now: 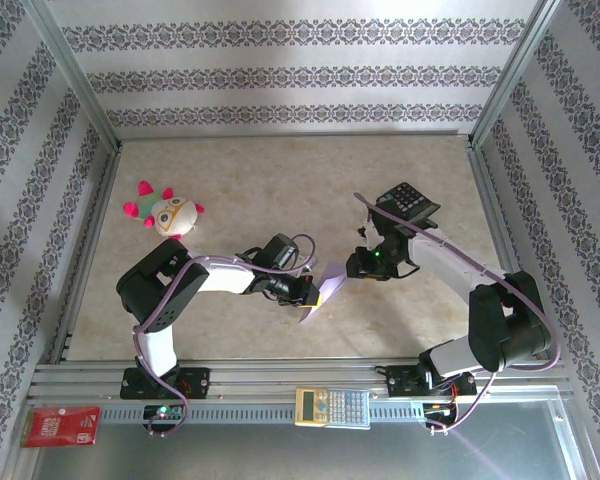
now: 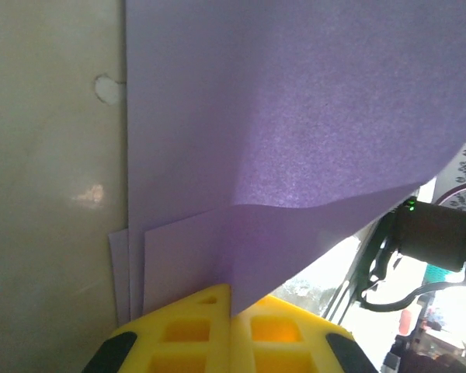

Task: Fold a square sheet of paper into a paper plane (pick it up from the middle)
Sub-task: Fold the wing for the fifth time at the center of the table.

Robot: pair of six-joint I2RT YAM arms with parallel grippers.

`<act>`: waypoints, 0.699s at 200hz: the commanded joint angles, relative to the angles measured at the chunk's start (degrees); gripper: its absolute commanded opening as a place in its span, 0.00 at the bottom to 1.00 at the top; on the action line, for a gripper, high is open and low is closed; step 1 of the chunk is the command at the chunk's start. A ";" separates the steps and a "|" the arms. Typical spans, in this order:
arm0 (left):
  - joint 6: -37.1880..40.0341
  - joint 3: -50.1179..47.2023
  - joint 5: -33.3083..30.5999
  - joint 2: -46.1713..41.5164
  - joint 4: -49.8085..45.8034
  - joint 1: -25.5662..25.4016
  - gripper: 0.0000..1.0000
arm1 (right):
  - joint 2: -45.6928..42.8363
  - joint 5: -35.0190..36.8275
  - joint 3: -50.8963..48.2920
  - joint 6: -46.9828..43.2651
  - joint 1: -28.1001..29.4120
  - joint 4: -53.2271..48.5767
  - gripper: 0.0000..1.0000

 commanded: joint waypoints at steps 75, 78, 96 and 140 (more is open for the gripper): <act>-6.62 -3.45 4.09 1.78 10.49 2.54 0.00 | -1.77 -5.59 -6.61 3.39 5.30 13.36 0.29; -7.01 -3.63 4.20 1.86 10.90 2.57 0.00 | -1.67 -5.64 -6.70 3.48 5.43 13.53 0.29; -9.67 -4.82 4.91 2.49 14.35 2.99 0.00 | -0.78 -5.99 -6.71 3.74 5.98 14.25 0.28; -13.46 -6.66 5.99 3.54 19.48 3.63 0.00 | 0.98 -5.98 -7.54 4.63 7.74 17.94 0.23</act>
